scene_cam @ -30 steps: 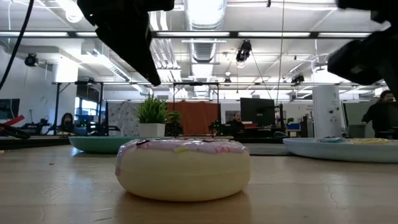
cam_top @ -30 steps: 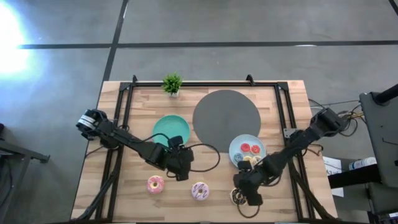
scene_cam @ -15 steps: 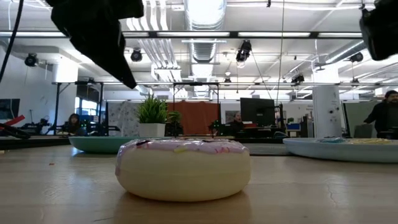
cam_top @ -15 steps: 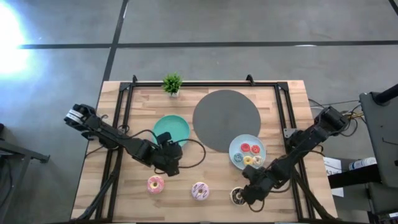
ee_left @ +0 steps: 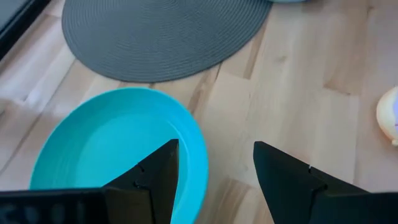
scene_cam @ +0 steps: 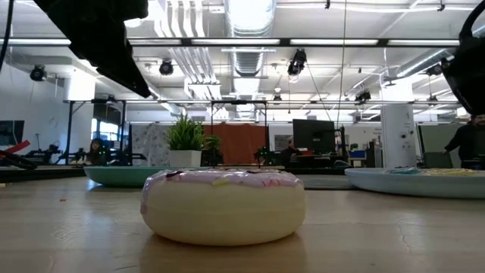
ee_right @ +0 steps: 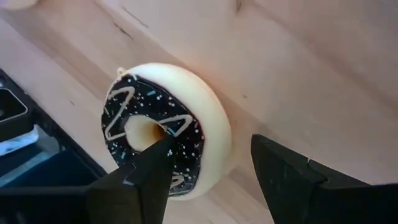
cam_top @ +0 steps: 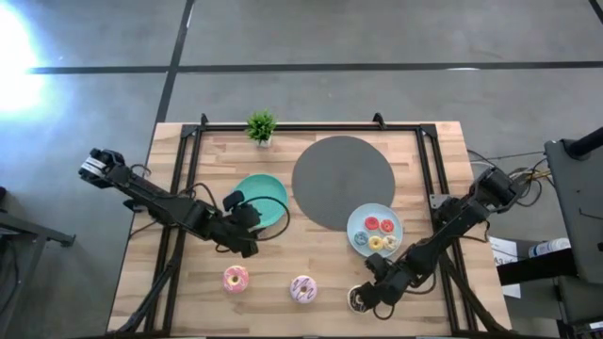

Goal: Pick & Place donuts
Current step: Put the big black donut on the blue plate

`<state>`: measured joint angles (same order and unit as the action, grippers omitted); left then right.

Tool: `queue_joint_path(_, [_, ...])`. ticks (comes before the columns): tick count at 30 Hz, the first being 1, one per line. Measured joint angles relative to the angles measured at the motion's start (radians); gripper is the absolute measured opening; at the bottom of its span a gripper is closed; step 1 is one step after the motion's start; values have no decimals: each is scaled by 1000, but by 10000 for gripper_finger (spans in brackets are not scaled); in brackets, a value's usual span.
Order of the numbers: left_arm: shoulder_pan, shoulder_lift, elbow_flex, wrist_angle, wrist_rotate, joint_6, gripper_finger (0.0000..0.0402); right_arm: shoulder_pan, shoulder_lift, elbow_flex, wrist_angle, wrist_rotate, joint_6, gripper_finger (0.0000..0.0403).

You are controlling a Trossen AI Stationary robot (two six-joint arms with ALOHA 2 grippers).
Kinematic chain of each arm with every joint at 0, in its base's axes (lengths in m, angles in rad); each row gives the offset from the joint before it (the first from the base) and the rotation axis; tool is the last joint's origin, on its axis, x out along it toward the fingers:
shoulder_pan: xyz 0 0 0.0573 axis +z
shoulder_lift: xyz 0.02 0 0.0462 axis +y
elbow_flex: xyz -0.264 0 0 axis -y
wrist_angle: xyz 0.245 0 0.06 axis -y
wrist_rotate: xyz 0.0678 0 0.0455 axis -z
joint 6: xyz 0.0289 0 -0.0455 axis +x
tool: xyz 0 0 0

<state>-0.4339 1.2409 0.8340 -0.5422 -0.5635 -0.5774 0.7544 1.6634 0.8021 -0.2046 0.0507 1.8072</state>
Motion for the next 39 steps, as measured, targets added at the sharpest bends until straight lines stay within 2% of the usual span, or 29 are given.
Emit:
queue_joint_path(9, [0,-38,-23,-31,-5,3,181,-11,49,0,90,-13,31,193])
queue_joint_path(12, [0,-38,-24,-41,-6,8,181,-14,37,-1,94,5,22,159])
queue_joint_path(17, [0,-42,-24,-87,-7,12,181,-44,-11,0,179,100,-69,71])
queue_joint_path(20, [0,-53,-40,-95,-7,11,181,-83,-39,-1,168,157,-78,30])
queue_joint_path(23, [-3,-76,-49,-96,-7,16,181,-155,-78,-2,154,213,-91,16])
queue_joint_path(25, [-6,-95,-50,-95,-7,24,181,-228,-88,-2,161,210,-134,21])
queue_joint_path(30, [-14,-141,-49,-45,15,137,181,-455,-79,-3,298,75,-303,34])
queue_joint_path(34, [-15,-139,-49,40,54,432,181,-627,-50,22,359,-116,-400,33])
queue_joint_path(37, [-12,-121,-49,81,-25,635,181,-730,-25,50,360,-268,-429,34])
queue_joint_path(39, [-10,-108,-50,93,-81,737,181,-785,-8,70,366,-331,-432,33])
